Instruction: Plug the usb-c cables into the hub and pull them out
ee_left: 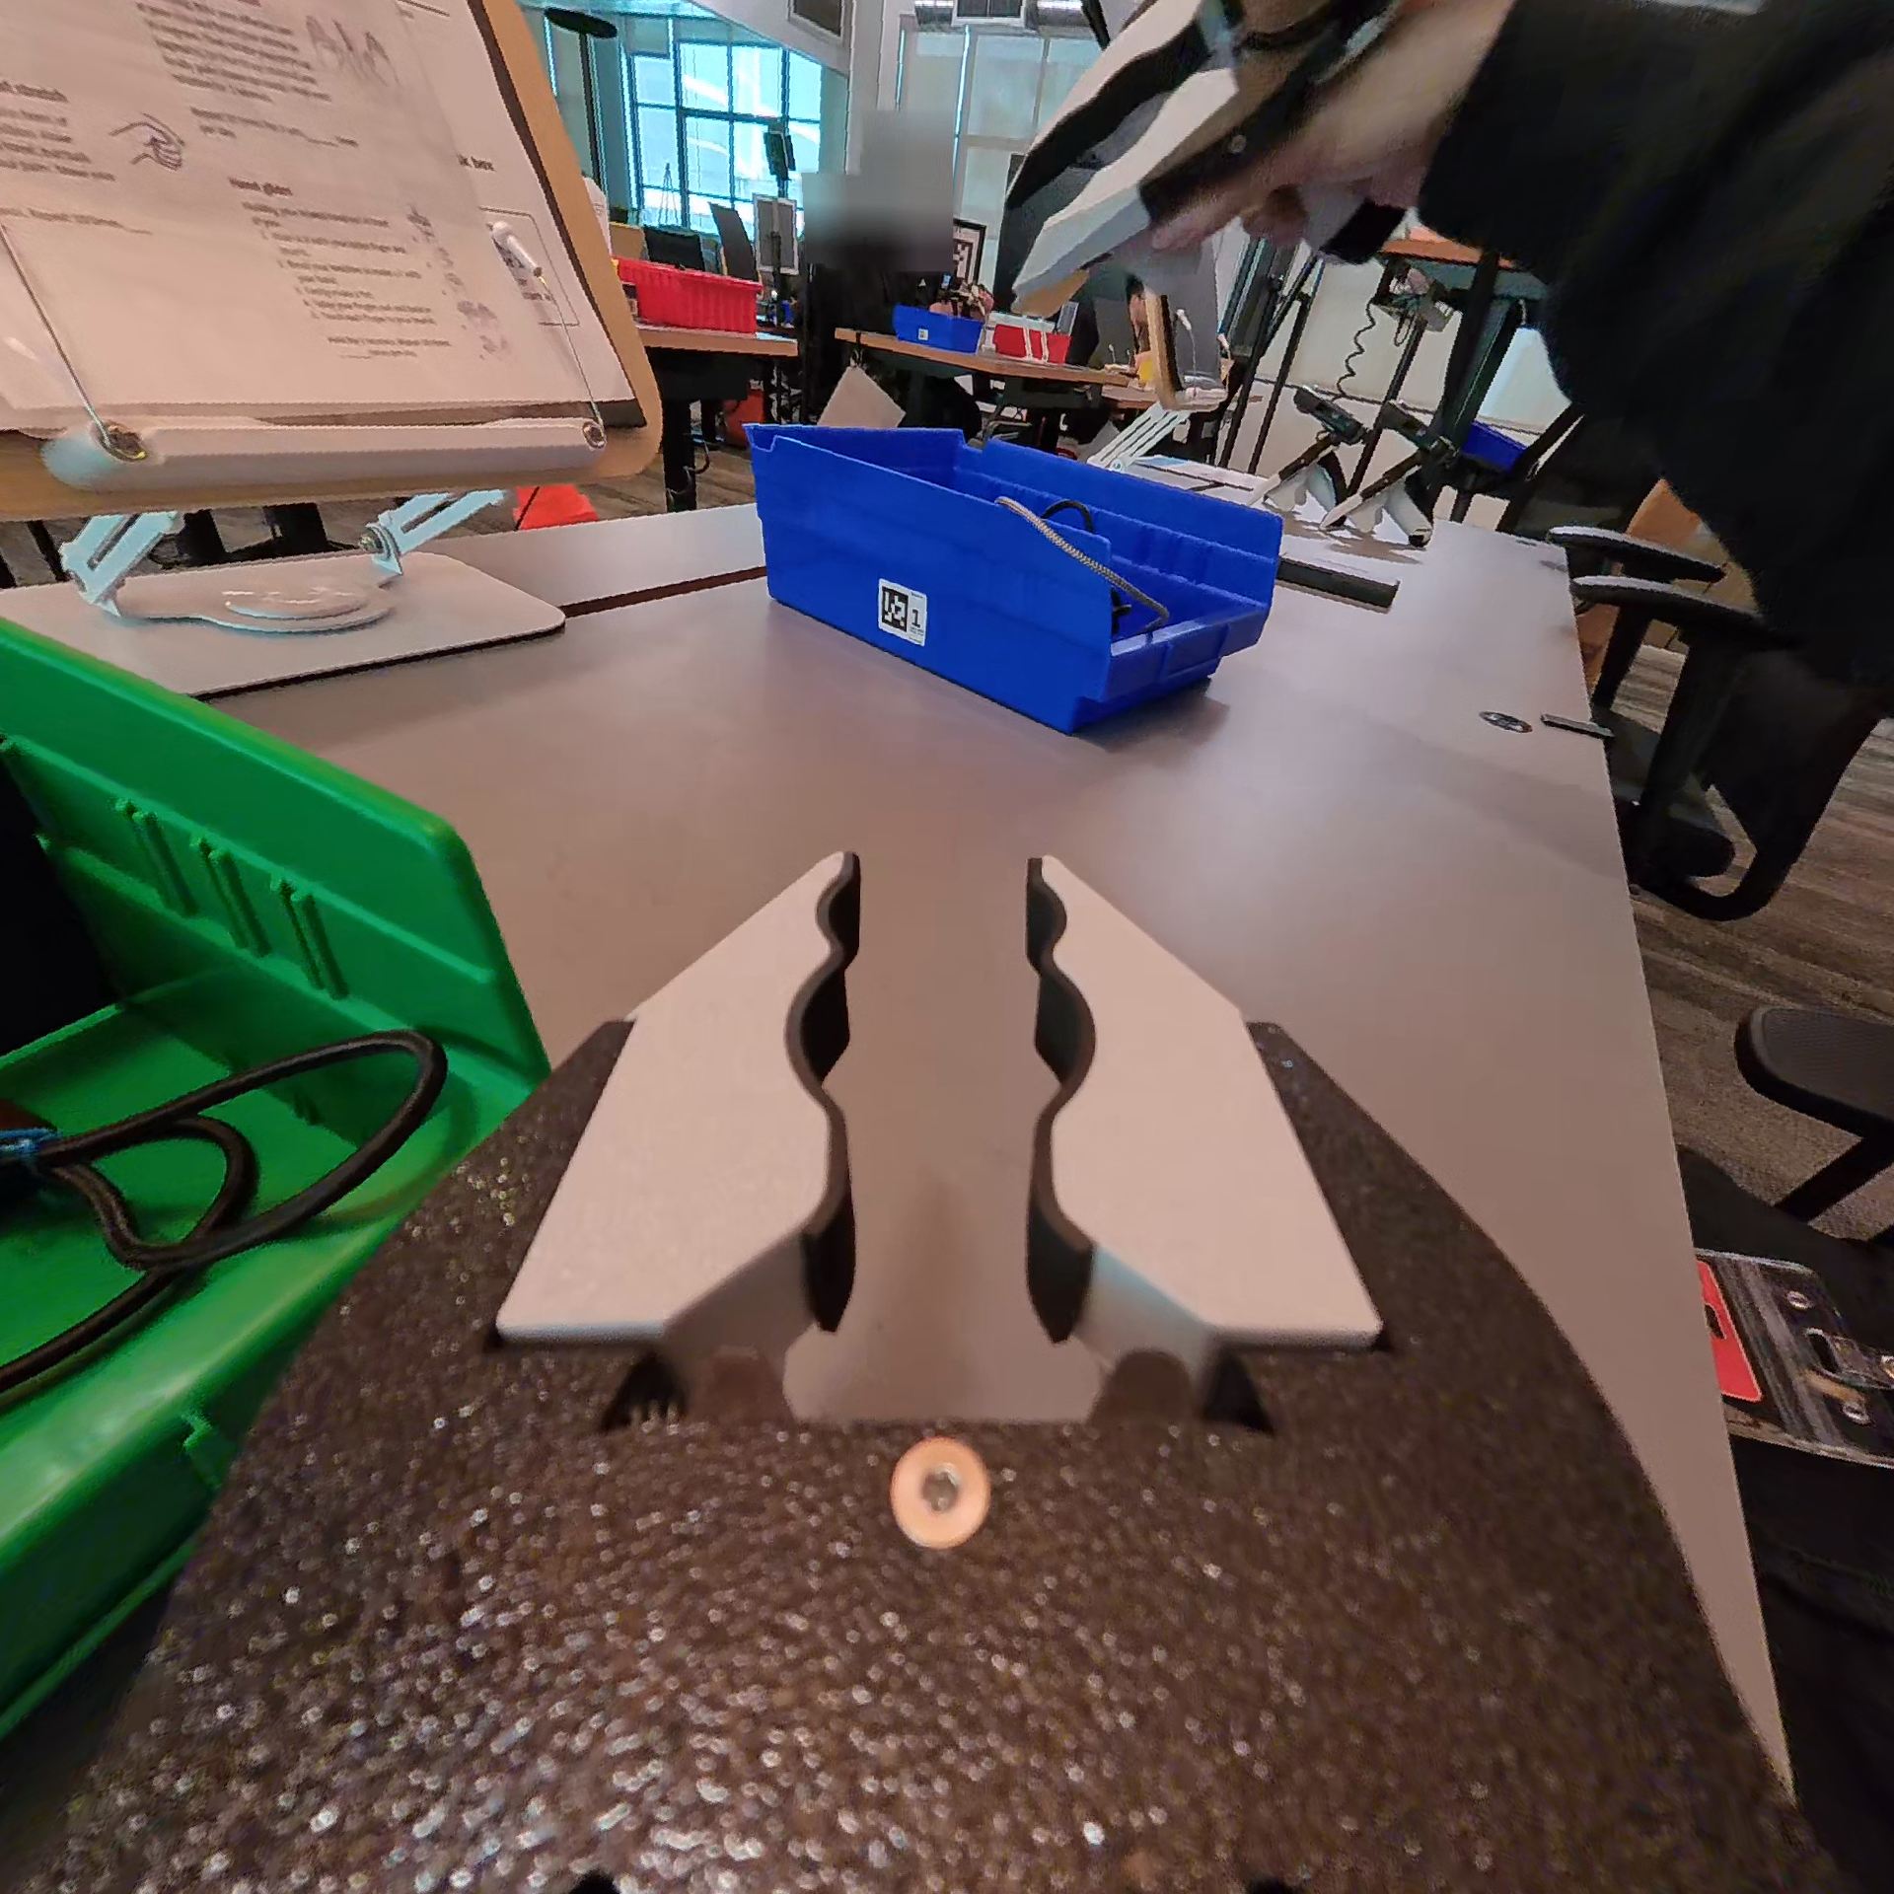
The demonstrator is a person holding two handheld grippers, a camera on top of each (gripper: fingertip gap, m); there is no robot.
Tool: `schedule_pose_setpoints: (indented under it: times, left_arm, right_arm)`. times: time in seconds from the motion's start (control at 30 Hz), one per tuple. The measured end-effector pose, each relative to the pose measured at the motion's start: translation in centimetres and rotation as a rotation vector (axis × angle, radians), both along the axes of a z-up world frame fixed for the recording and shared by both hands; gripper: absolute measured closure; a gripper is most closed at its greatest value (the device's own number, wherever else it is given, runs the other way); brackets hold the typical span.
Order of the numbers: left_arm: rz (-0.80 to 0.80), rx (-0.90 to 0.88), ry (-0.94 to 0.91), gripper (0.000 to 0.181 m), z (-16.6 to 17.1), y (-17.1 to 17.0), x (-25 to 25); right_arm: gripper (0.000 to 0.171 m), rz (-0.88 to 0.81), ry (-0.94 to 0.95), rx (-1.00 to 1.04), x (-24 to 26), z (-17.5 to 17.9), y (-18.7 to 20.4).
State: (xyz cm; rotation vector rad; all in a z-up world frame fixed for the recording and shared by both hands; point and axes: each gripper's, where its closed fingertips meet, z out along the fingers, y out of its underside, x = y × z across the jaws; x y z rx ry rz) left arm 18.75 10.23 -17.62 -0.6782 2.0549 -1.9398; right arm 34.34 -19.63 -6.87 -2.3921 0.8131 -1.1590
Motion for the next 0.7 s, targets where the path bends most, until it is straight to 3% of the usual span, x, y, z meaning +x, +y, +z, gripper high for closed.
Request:
schedule_pose_setpoints:
  times: [0.17, 0.3, 0.47, 0.6, 0.7]
  left_arm:
    - [0.010, -0.002, -0.014, 0.151, 0.6, 0.5, -0.1]
    - [0.101, 0.007, -0.047, 0.153, 3.4, 3.2, 0.5]
    - [0.334, 0.130, 0.007, 0.156, 6.2, 9.2, 4.4]
    - [0.389, 0.431, 0.046, 0.148, 6.9, 12.4, 11.0]
    - [0.349, 0.515, 0.192, 0.137, 6.6, 12.3, 17.7]
  right_arm:
    - [0.121, 0.227, -0.162, 0.396, -5.9, 0.0, 11.7]
    - [0.115, 0.352, -0.220, 0.593, -8.9, -3.7, 18.6]
    - [0.110, 0.376, -0.294, 0.685, -8.0, -8.1, 21.1]
    - [0.110, 0.407, -0.355, 0.677, -7.6, -8.7, 21.0]
    - [0.109, 0.408, -0.337, 0.717, -7.8, -8.9, 20.6]
